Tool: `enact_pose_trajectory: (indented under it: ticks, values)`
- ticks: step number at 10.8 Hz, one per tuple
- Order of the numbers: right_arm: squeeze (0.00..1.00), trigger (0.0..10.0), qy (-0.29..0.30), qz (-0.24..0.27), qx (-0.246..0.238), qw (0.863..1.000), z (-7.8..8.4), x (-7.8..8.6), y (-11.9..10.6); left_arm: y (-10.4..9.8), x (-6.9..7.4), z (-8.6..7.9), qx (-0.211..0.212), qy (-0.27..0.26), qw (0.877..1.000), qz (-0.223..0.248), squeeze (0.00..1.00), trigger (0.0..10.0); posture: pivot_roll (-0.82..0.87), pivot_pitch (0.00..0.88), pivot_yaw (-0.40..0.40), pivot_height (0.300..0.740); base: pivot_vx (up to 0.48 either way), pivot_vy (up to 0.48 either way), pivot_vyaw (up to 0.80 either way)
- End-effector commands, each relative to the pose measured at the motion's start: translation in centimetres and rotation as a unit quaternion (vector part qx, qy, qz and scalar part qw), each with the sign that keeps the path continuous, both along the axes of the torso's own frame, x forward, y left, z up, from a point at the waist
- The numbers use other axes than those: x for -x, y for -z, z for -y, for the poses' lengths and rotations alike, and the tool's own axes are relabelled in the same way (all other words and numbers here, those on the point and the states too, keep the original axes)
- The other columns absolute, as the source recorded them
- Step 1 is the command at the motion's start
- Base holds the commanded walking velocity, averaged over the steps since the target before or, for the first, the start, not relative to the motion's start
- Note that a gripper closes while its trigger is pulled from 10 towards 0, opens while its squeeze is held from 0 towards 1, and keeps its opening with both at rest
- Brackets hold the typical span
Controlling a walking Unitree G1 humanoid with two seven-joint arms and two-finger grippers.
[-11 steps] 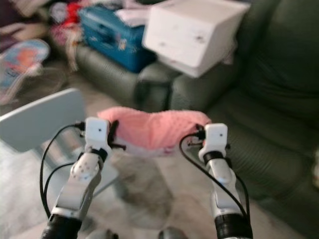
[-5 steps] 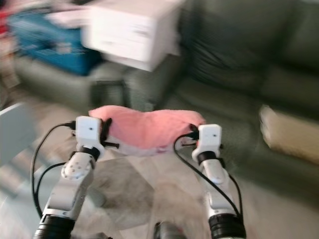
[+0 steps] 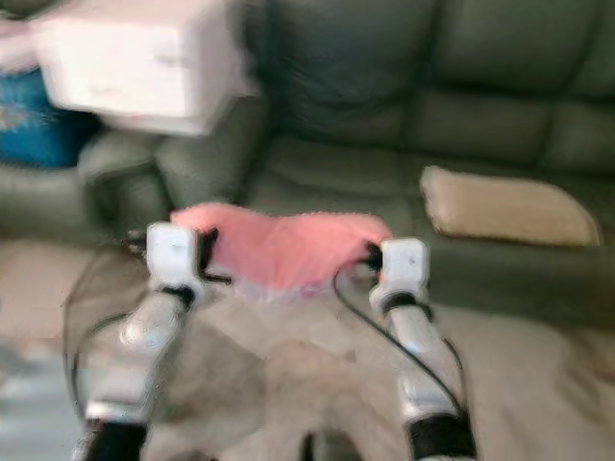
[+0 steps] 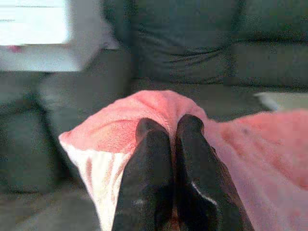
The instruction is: Move the pillow to the sofa
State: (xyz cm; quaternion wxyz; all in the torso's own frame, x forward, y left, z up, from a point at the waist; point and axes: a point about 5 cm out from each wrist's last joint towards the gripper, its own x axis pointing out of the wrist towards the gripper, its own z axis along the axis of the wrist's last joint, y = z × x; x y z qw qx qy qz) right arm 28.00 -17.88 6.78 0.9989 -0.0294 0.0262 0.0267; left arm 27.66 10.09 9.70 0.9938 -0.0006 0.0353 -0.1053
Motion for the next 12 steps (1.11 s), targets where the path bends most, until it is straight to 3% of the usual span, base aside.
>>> enact_pose_trajectory:
  ticks: [1,3,5,12]
  values:
    - [0.00,10.0,-0.003,0.018,-0.003,1.000,-0.4,-0.2,-0.7,-0.6,-0.1,-0.3,0.002,-0.005,1.000,0.017,0.00,10.0,0.00,0.000,-0.024,0.740,0.000,0.000,-0.80]
    - [0.00,10.0,-0.003,0.022,0.001,1.000,0.0,0.1,-0.9,1.0,0.9,-1.7,-0.016,-0.017,1.000,-0.004,0.00,10.0,-0.01,0.000,-0.022,0.740,0.000,0.000,-0.63]
    - [0.00,10.0,-0.006,0.021,0.003,1.000,0.0,0.6,-0.8,2.2,1.6,-3.1,-0.026,-0.034,0.999,-0.023,0.00,10.0,-0.01,0.000,-0.024,0.740,0.000,0.000,0.00]
    - [0.00,10.0,-0.007,0.023,0.004,1.000,-0.4,0.8,-0.8,2.0,1.1,-2.9,-0.021,-0.033,0.999,-0.019,0.00,10.0,0.00,0.000,-0.020,0.740,0.231,0.000,0.00]
